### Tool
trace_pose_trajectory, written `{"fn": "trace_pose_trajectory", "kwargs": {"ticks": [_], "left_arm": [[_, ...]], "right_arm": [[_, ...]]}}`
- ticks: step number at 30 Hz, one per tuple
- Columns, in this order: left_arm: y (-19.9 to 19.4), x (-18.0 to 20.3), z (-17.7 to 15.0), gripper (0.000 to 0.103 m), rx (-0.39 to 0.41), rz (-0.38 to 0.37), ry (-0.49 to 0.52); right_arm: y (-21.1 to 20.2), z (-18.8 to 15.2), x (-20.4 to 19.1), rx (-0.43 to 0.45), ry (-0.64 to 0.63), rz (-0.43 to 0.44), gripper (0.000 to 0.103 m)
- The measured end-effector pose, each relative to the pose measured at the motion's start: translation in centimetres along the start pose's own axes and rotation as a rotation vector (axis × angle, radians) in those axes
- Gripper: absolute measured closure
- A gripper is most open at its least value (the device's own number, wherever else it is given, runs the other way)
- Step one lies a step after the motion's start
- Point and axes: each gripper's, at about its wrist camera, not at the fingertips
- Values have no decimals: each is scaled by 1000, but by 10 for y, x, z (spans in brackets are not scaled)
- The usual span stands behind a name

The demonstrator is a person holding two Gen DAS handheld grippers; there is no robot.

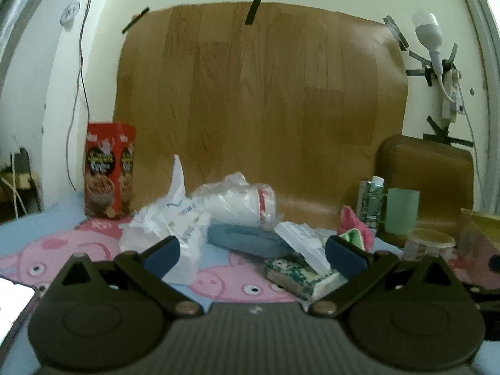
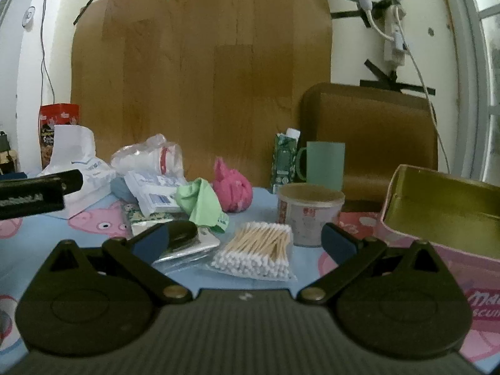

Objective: Organize soft objects

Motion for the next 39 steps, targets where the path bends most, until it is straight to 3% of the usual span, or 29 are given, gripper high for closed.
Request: {"fn": "trace_pose_trajectory", "kwargs": {"ticks": [4, 7, 9, 14, 19, 23, 28, 30, 34, 35, 36, 37, 38, 39], "left_arm": [[5, -13, -1, 0, -40, -62, -72], [9, -24, -2, 0, -70, -102, -130], [12, -31, -3, 0, -89, -121, -174], [21, -47, -8, 1, -139, -145, -274], [22, -48, -9, 1, -141, -156, -292], [20, -45, -8, 1, -129, -159, -279], [20, -48, -8, 1, -123, -159, -301], [20, -51, -9, 1, -117, -159, -318], [19, -52, -9, 1, -117, -157, -325], [19, -52, -9, 1, -116, -158, -322], [19, -51, -9, 1, -115, -159, -319], [19, -51, -9, 1, -115, -161, -316], [20, -51, -9, 1, -115, -162, -313], [20, -50, -9, 1, -116, -165, -310]], "right_arm": [[1, -1, -4, -11, -16, 7, 0], [3, -1, -8, -31, -39, 29, 12], [6, 0, -9, -56, -50, 51, 27], [10, 1, -23, -97, -80, 119, 37], [25, 4, -36, -152, -126, 162, 37], [43, 11, -36, -213, -49, 192, 35], [52, 20, -37, -227, 44, 201, 23], [56, 22, -41, -240, 58, 191, 11], [73, 13, -49, -317, 44, 165, 11], [73, 10, -49, -316, 39, 159, 19], [71, 9, -49, -303, 27, 151, 35], [68, 10, -48, -296, 12, 149, 41], [66, 12, -45, -296, 5, 148, 56], [64, 13, -41, -303, 17, 154, 62]]}}
Point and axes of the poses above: each gripper's, at about its wrist camera, not at the fingertips, and y roughly the way its jaws point, x to its right, z to its top, and after that the axes turned 8 degrees about y, right-handed
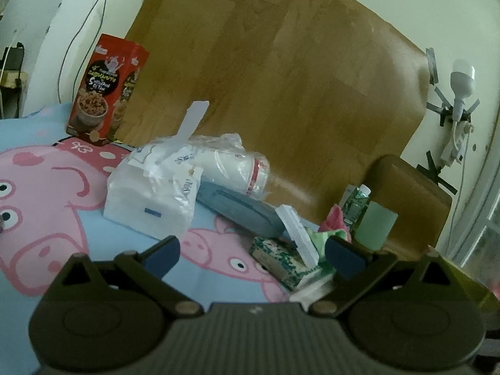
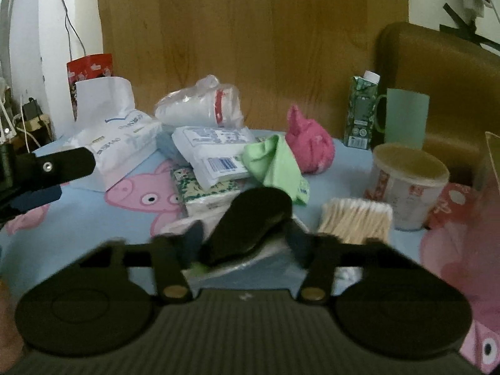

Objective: Organize soft objects
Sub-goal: 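Grasp the black cone-shaped object with the right gripper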

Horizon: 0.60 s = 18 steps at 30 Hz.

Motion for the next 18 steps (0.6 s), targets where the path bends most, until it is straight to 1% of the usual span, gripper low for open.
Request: {"fn": "trace_pose_trajectory", "kwargs": {"ticks": [3, 6, 8, 11, 13, 16, 18], "left_arm": [[0, 1, 0, 1, -2, -5, 5], [1, 3, 0, 1, -8, -12, 18], [2, 6, -1, 1, -19, -33, 39], [4, 14, -1, 1, -56, -113, 91], [4, 20, -1, 1, -97, -161, 105], [2, 29, -5, 1, -174, -232, 66], [2, 38, -8, 4, -248, -283, 55]], "right_arm": [[-12, -3, 12, -20, 30, 20, 63], [-29, -13, 19, -34, 42, 23, 63], [-42, -23, 24, -50, 53, 26, 63], [-60, -38, 28, -63, 61, 24, 63], [-70, -45, 27, -61, 50, 19, 63], [-81, -52, 21, -46, -5, 2, 63], [-84, -54, 20, -44, -26, 2, 63]]}}
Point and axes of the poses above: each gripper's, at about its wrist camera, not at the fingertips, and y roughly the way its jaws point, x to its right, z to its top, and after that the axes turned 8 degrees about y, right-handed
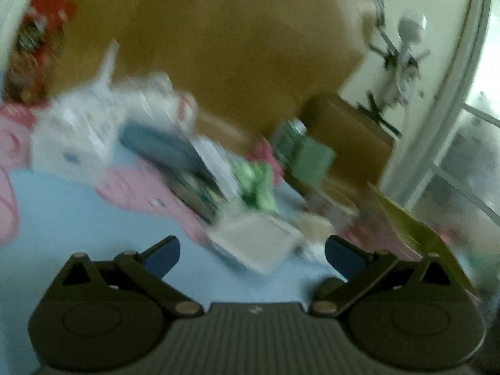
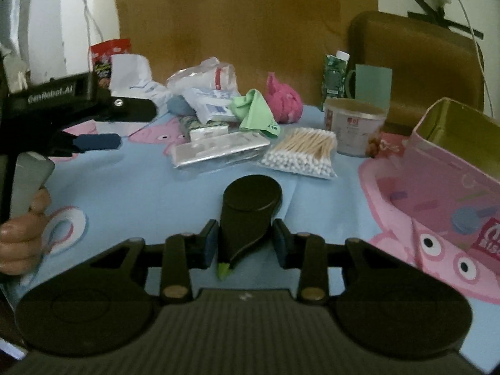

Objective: Organize soft objects

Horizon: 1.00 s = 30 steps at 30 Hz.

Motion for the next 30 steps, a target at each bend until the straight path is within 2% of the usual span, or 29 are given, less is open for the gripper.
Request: {"fn": "trace_pose_trajectory", "kwargs": {"ticks": [2, 6, 11, 14, 17, 19, 21, 24, 27, 30], "left_arm": [[3, 10, -2, 11, -75, -64, -1], [13, 26, -6, 12, -192, -128, -5], [20, 39, -12, 12, -254, -145, 18], [31, 44, -14, 12, -288, -149, -2], [39, 49, -13, 15, -292, -141, 3], [47, 56, -13, 26, -301, -153, 10], [56, 67, -14, 47, -313, -167, 44], [63, 84, -13, 49, -321, -144, 91], [64, 93, -4, 50, -301, -194, 78], [66, 119, 16, 50, -243, -241, 130]], "right_arm": [[-1, -2, 2, 2, -8, 6, 63], [-3, -4, 7, -2, -11, 18, 62], [-4, -7, 8, 8, 11, 32, 61], [-3, -9, 9, 17, 11, 42, 58], [-3, -10, 11, 26, 17, 50, 58], [-2, -10, 12, 28, 18, 57, 59], [-2, -10, 11, 32, 4, 59, 62], [-5, -11, 11, 59, 2, 38, 62], [-18, -8, 17, 130, 16, 15, 62], [-35, -1, 24, 233, 3, -37, 62]]}}
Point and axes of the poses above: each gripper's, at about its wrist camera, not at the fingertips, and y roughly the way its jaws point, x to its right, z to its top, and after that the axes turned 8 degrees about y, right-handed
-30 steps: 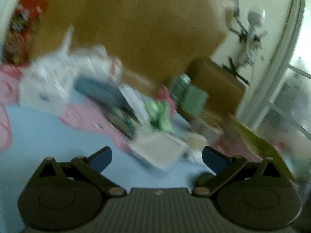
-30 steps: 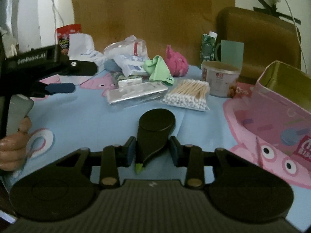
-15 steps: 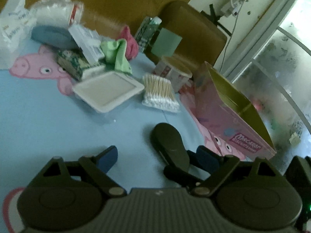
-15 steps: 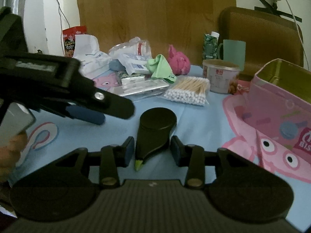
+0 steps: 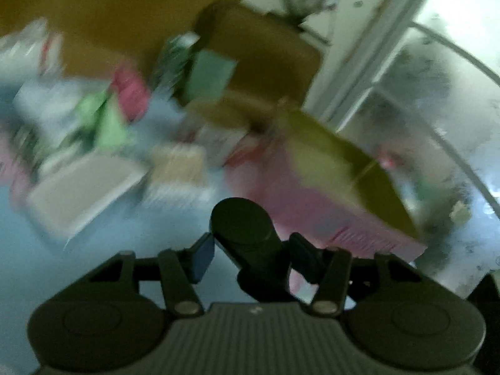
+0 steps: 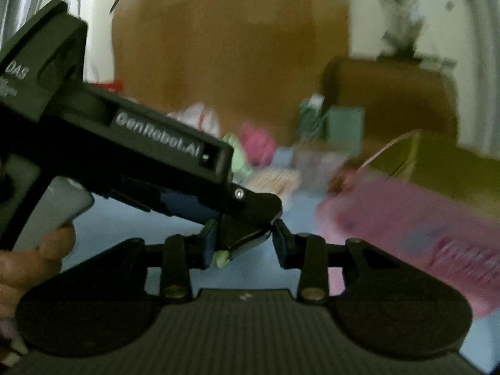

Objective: Organize soft objects

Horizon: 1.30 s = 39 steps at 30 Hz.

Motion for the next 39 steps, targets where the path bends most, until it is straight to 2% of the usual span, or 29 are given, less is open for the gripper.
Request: {"fn": "trace_pose_trajectory", "kwargs": {"ticks": [4, 8, 12, 15, 19, 23, 28, 29, 30, 32, 33, 35, 39], "left_arm": [[21, 40, 35, 50, 50, -44, 107], [60, 71, 57, 50, 56, -106, 161], [98, 88, 66, 50, 22, -142, 150], [120, 94, 65, 50, -11, -142, 145], [130, 96, 61, 50, -21, -131, 159], [114, 88, 60, 50, 11, -145, 153], [59, 59, 52, 45, 116, -153, 151], [49, 52, 49, 44, 129, -141, 155], [38, 43, 45, 44, 141, -125, 159], [19, 25, 35, 44, 157, -83, 159], [10, 15, 30, 44, 160, -57, 152], [-3, -4, 21, 43, 162, -11, 123], [-26, -42, 3, 41, 170, 69, 29]], "right_arm": [[-11, 19, 18, 134, -34, -115, 62], [-13, 36, 56, 196, 17, -213, 62], [-7, 35, 90, 176, 82, -276, 62], [-1, 29, 110, 144, 125, -302, 62], [3, 23, 116, 135, 162, -315, 60], [0, 20, 111, 146, 148, -320, 57], [-12, 22, 107, 236, 115, -326, 57], [-14, 23, 108, 268, 97, -345, 53], [-18, 24, 110, 309, 78, -369, 41], [-25, 28, 119, 408, 29, -432, 25], [-25, 31, 125, 432, -1, -471, 22], [-20, 39, 145, 403, -19, -523, 22], [-10, 44, 192, 297, 87, -514, 21]]}}
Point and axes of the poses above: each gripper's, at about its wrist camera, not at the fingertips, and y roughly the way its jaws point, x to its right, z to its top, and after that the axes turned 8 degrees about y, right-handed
